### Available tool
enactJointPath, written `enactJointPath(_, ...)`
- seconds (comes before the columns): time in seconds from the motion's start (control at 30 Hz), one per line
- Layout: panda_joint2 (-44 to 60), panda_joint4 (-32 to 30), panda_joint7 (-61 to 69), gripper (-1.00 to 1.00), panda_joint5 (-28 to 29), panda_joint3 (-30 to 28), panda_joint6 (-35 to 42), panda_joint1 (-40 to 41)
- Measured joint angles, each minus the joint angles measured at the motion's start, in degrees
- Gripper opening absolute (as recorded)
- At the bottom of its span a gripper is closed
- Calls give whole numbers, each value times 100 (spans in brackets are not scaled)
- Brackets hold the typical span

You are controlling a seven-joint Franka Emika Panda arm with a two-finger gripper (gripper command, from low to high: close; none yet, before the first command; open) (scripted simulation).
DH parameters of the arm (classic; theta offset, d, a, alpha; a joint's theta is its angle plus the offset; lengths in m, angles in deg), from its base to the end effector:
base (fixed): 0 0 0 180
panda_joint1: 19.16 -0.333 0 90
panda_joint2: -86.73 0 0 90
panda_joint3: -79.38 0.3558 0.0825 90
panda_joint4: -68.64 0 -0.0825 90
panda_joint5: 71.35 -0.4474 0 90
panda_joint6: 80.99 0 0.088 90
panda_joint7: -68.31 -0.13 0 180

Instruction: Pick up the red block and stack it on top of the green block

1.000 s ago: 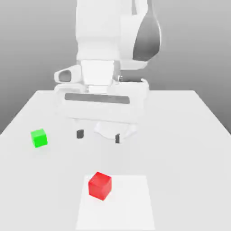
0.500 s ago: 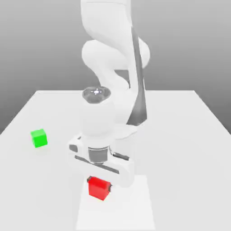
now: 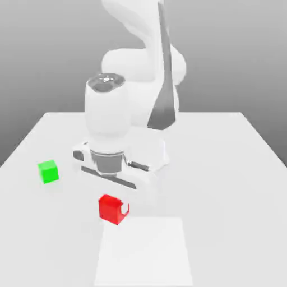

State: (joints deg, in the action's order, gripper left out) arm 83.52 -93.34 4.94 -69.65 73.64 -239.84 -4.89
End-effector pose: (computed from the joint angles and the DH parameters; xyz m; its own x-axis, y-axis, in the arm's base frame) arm 0.3666 -0.1314 0.1757 0.1429 -0.9897 0.0051 -0.9897 -0.1429 0.0013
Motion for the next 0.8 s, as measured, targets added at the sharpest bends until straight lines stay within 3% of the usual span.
enactJointPath(0.8,-1465,-718,791,-100,1640,-2318,645,3420)
